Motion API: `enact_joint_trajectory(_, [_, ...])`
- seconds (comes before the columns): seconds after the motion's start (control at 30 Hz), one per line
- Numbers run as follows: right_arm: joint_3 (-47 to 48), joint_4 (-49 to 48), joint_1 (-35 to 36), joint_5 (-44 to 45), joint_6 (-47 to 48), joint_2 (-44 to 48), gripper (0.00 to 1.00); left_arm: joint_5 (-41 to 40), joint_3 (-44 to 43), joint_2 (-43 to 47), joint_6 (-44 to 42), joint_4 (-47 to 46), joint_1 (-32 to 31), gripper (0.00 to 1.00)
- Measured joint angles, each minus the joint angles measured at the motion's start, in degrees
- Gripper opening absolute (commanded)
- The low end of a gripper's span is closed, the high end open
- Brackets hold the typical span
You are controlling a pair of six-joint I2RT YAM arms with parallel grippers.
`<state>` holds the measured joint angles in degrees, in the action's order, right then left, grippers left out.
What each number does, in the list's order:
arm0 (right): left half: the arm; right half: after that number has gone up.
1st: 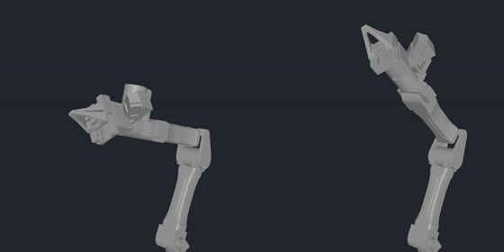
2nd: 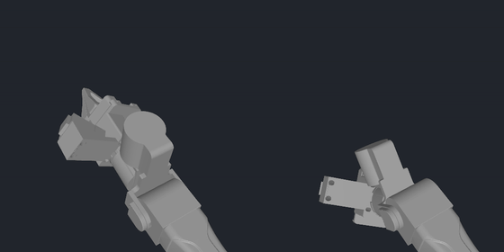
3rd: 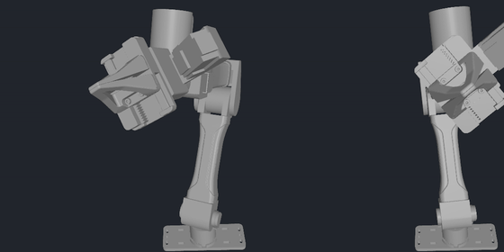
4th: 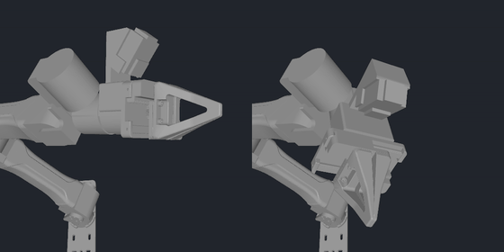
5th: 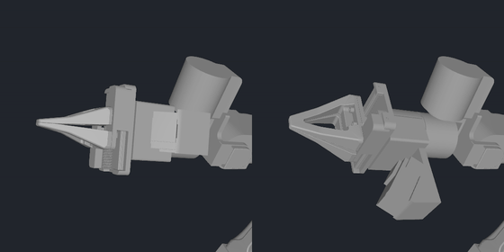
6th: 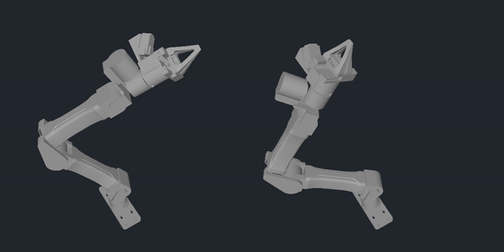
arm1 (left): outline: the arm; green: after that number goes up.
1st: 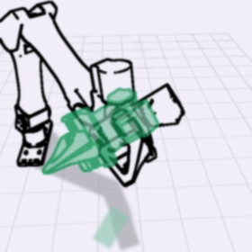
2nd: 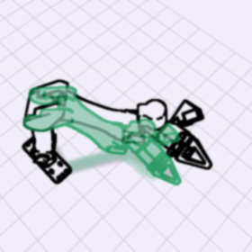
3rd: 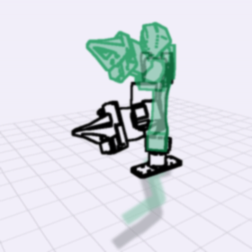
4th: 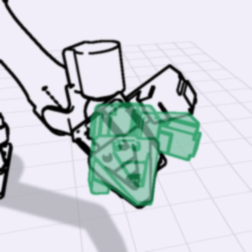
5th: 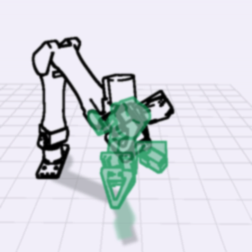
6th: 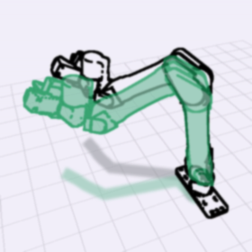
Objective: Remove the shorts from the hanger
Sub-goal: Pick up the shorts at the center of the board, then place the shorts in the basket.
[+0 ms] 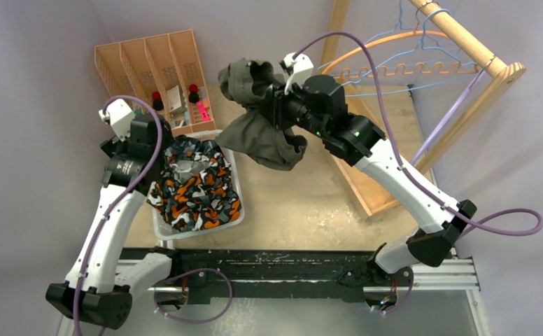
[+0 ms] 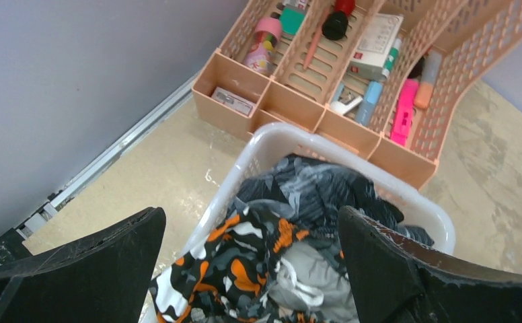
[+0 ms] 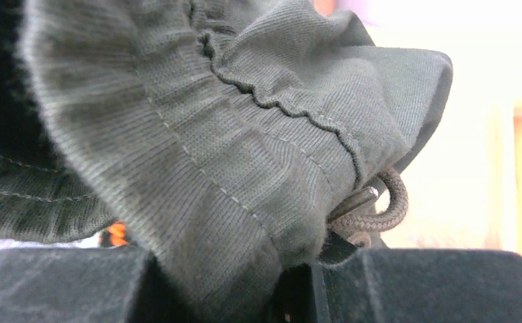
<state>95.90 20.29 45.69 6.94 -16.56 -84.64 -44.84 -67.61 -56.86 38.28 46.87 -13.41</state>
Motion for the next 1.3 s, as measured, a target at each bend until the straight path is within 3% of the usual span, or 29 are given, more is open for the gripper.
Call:
enact_joint_trajectory(0.13, [8.0, 0.4, 0.4, -6.5, 0.8, -1.2, 0.06, 2.0, -3.9, -3.1, 0.2, 0.8, 5.3, 1.0])
enact_joint_trajectory(0.3, [15.6, -1.0, 1.6, -15.9, 0.9, -4.2, 0.07, -1.7, -5.7, -0.9, 2.8, 2.6, 6.6, 1.0])
enact_joint_trajectory(0.47, [16.2, -4.4, 3.9, -23.1, -0.6, -9.4, 0.08, -7.9, -7.6, 5.1, 4.8, 5.5, 6.6, 1.0])
enact_joint_trajectory(0.77, [15.4, -7.5, 6.1, -29.2, -6.3, -29.5, 0.14, -14.4, -9.3, 13.3, 5.9, 8.3, 6.6, 0.99])
enact_joint_trajectory(1.0, [19.5, -3.7, 7.6, -28.3, -5.9, -45.6, 0.19, -10.1, -7.5, 13.0, 5.4, 6.9, 6.6, 0.96])
enact_joint_trajectory(1.3, [17.9, -5.0, 9.1, -26.7, -5.4, -46.6, 0.32, 1.8, -0.7, 11.9, 4.6, 4.4, 6.6, 0.84])
